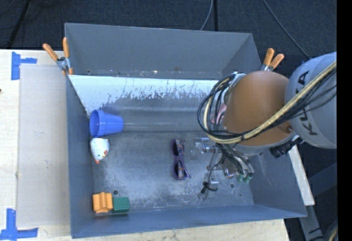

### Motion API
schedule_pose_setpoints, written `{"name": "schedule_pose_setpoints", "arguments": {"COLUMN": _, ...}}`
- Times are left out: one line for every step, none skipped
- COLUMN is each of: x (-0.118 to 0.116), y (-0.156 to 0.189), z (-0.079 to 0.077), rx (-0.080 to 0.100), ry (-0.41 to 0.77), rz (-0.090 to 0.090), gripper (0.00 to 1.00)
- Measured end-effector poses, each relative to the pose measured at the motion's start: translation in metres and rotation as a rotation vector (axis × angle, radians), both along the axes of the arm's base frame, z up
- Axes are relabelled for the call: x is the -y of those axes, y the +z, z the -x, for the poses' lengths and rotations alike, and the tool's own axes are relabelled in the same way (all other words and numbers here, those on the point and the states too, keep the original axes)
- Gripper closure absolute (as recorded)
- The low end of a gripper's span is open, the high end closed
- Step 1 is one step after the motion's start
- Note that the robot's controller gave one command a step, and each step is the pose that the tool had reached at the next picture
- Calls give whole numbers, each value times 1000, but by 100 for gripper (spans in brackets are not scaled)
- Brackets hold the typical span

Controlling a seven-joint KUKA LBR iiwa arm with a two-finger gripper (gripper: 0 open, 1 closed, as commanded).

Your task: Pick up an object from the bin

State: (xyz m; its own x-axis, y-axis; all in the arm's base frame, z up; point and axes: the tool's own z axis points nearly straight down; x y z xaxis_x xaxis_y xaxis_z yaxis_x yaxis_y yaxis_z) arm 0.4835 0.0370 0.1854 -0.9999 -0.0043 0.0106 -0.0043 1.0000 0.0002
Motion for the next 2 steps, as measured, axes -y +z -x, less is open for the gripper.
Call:
{"name": "schedule_pose_setpoints", "arguments": {"x": 0, "y": 4, "z": -2, "rx": 8, "ry": -1, "rz": 0, "gripper": 0}}
{"name": "schedule_pose_setpoints", "arguments": {"x": -15, "y": 2, "z": -28, "rx": 1, "ry": 6, "rz": 0, "gripper": 0}}
